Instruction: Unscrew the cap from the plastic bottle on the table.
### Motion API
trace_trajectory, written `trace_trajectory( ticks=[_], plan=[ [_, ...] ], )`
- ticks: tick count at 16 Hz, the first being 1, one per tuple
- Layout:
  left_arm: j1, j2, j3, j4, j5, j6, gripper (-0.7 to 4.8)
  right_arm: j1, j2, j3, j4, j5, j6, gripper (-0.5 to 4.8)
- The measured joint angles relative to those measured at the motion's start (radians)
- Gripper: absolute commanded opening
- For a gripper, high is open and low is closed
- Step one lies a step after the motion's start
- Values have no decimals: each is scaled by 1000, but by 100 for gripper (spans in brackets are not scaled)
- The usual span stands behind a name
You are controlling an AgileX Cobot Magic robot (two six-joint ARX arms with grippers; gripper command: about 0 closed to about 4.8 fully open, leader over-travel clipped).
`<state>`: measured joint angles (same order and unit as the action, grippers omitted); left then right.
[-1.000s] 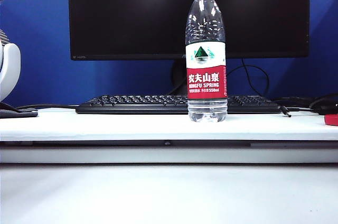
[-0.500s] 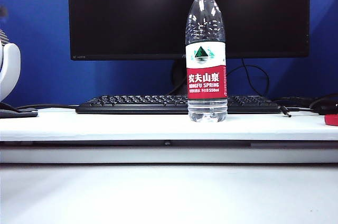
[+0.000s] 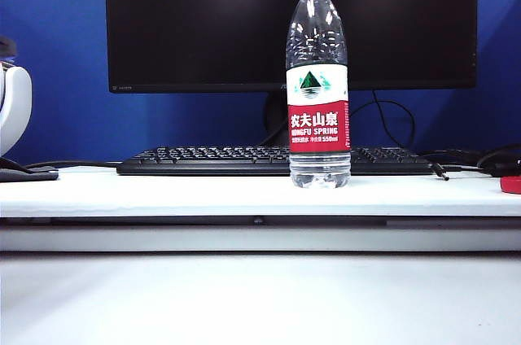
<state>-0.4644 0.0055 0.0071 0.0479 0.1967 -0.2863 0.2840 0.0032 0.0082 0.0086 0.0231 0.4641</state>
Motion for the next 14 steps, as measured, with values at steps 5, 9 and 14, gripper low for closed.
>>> trace_trajectory(
  ticks=[5, 9, 14],
  plan=[
    [0, 0, 0, -11, 11, -31, -4, 0, 0, 0, 0, 0, 0, -1],
    [0, 0, 0, -15, 11, -37, -4, 0, 0, 0, 0, 0, 0, -1],
    [0, 0, 0, -16, 11, -37, -4, 0, 0, 0, 0, 0, 0, -1]
  ],
)
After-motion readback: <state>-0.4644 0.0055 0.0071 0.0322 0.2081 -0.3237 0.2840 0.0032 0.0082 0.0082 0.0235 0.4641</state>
